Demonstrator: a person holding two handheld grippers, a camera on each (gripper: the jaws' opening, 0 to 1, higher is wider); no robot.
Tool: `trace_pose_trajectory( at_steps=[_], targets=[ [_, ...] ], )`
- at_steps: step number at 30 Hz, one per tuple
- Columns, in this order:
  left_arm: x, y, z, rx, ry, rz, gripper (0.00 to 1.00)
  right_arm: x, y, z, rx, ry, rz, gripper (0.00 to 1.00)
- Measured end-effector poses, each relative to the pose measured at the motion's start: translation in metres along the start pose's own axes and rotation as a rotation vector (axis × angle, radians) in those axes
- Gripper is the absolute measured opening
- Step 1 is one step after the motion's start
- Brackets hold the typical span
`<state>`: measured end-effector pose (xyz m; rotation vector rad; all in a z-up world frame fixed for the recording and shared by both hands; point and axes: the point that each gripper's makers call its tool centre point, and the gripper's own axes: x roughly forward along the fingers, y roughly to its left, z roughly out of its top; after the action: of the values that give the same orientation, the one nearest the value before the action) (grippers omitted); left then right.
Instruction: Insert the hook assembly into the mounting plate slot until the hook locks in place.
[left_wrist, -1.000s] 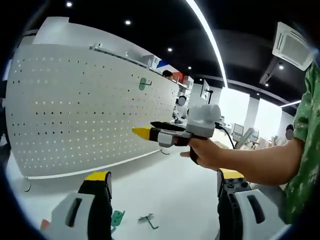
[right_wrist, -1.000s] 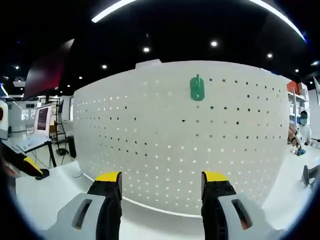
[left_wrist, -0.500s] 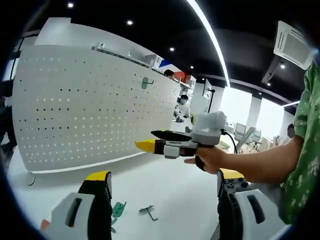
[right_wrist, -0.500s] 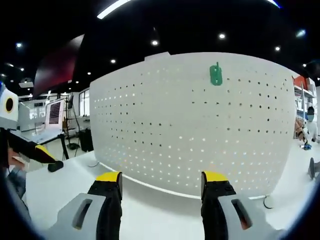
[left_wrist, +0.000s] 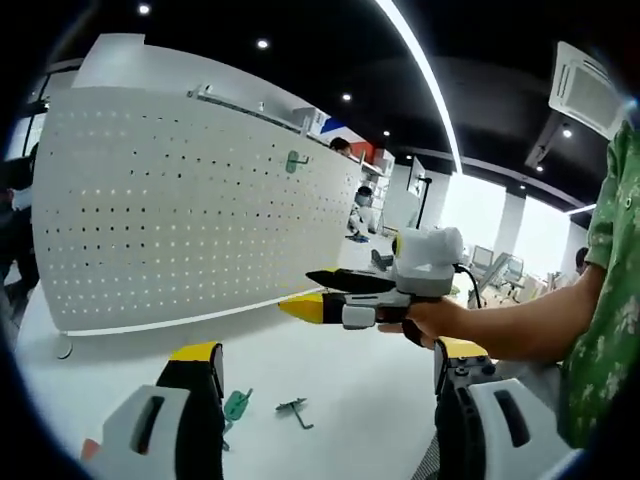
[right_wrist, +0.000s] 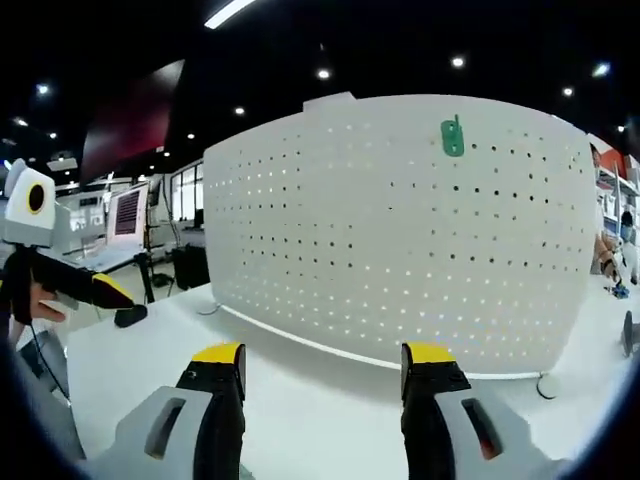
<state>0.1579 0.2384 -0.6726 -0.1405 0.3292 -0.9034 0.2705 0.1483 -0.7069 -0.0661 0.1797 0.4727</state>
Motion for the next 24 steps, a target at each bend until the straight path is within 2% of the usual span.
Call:
trace_pose_trajectory(
  at_steps=[5,24],
  targets=[
    [-0.004,-0.001,-0.003,0.000,0.002,0.003,0.89,-0.006,0.014,-0.008,-0.015,0.025,0.036,0.63],
    [-0.012,-0.009,-0.007,0.006,0.012,0.010,0.88,-0.020,0.029,-0.022,-0.036,0.076,0.091,0.59]
  ],
)
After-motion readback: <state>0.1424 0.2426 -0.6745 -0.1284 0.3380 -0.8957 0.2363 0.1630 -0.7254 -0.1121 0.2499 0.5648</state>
